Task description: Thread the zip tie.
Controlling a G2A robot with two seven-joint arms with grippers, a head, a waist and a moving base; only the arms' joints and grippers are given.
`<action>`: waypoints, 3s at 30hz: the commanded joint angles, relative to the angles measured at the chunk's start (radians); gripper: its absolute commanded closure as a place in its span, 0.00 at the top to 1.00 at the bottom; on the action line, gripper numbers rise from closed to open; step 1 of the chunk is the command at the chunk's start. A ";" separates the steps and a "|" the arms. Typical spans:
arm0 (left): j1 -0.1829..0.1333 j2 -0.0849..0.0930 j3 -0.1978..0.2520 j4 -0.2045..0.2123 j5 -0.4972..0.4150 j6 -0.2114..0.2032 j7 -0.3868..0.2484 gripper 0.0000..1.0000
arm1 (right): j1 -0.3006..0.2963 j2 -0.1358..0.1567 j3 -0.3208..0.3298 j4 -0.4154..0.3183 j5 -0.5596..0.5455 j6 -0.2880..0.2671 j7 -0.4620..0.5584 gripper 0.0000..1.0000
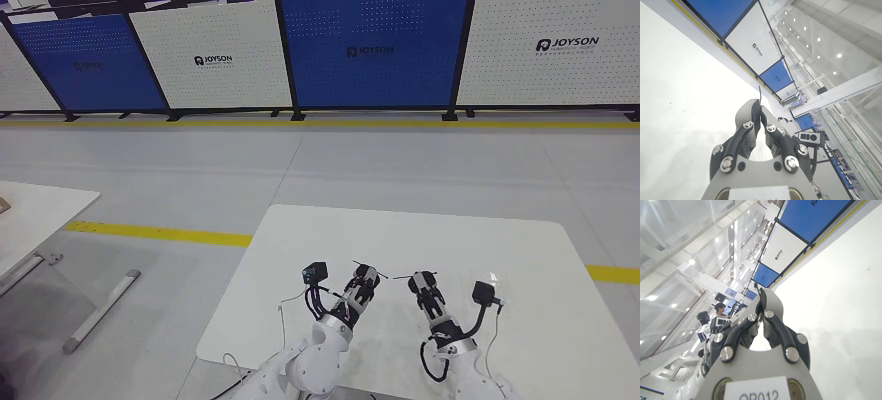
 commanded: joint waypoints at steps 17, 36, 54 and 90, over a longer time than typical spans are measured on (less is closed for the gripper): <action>0.003 -0.001 0.000 0.003 0.025 0.000 -0.018 0.00 | -0.012 0.001 0.009 -0.004 -0.003 0.004 0.005 0.00; 0.003 -0.001 0.000 0.003 0.025 0.000 -0.018 0.00 | 0.034 -0.007 -0.009 0.041 0.005 0.008 0.047 0.00; 0.003 -0.001 0.000 0.003 0.025 0.000 -0.018 0.00 | 0.046 -0.010 -0.032 0.066 -0.047 -0.040 0.061 0.00; 0.022 -0.019 -0.025 -0.010 -0.202 -0.095 -0.029 0.00 | 0.059 -0.019 -0.041 0.097 -0.035 -0.106 0.004 0.00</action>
